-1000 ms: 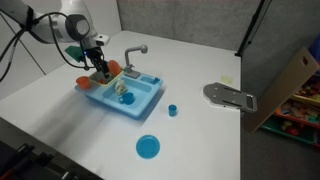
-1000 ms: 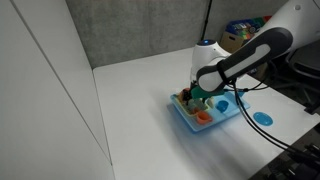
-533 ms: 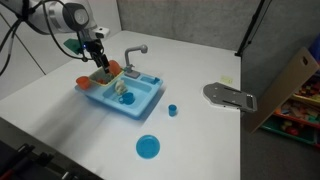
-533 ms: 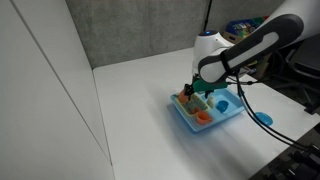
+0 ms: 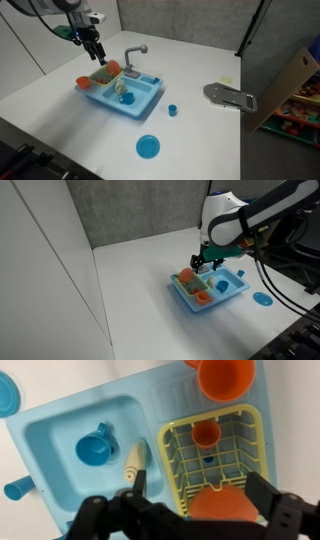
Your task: Put the orange cup on the dish rack
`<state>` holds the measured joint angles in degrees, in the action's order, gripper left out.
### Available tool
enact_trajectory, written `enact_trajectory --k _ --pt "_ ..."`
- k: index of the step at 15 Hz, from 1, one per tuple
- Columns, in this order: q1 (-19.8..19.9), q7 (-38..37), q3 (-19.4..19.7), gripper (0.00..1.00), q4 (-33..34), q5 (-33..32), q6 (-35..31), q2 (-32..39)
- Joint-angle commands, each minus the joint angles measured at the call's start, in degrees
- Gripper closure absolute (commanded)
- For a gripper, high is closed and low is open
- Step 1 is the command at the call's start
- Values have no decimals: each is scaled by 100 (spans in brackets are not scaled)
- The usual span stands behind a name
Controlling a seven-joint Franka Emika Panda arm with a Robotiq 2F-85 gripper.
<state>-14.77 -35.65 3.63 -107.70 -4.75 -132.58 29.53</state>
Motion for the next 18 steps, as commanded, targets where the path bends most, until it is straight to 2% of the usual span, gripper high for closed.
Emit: enact_trajectory --k 1,5,9,18 --pt "233 424 -102 0 -735 43 139 -812" --pt "464 852 -114 0 -1276 64 429 -1538" --pt "711 1168 -125 0 -1642 18 1101 -2281" --pt "1150 1183 -232 0 -1954 -81 2701 -3885"
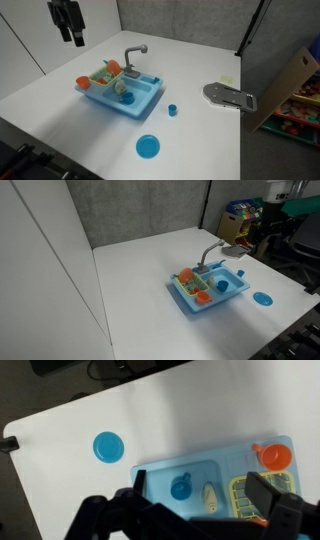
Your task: Put the orange cup on the dish rack
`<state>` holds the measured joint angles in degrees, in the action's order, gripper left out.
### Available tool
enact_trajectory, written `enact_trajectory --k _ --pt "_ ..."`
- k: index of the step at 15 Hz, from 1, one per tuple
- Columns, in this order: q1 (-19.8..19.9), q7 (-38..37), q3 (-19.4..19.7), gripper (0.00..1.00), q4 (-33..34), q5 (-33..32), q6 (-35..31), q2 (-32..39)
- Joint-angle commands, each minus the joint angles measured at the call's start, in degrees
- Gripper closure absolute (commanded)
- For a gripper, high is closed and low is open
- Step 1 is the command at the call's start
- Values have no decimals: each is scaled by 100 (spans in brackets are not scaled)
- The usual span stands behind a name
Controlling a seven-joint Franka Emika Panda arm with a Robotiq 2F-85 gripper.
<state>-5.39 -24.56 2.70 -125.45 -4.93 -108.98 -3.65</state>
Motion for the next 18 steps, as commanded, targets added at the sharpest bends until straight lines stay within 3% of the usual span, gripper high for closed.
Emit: enact_trajectory --k 1,6,14,15,18 --pt "259 60 -161 0 -187 -72 454 -742" --pt "466 198 -265 0 -240 -86 718 -1484" --pt "441 1919 -178 0 -311 22 696 -1935" --pt "495 1587 -275 0 -216 -30 678 -1786" --pt "492 1628 -280 0 -218 -31 678 -1771"
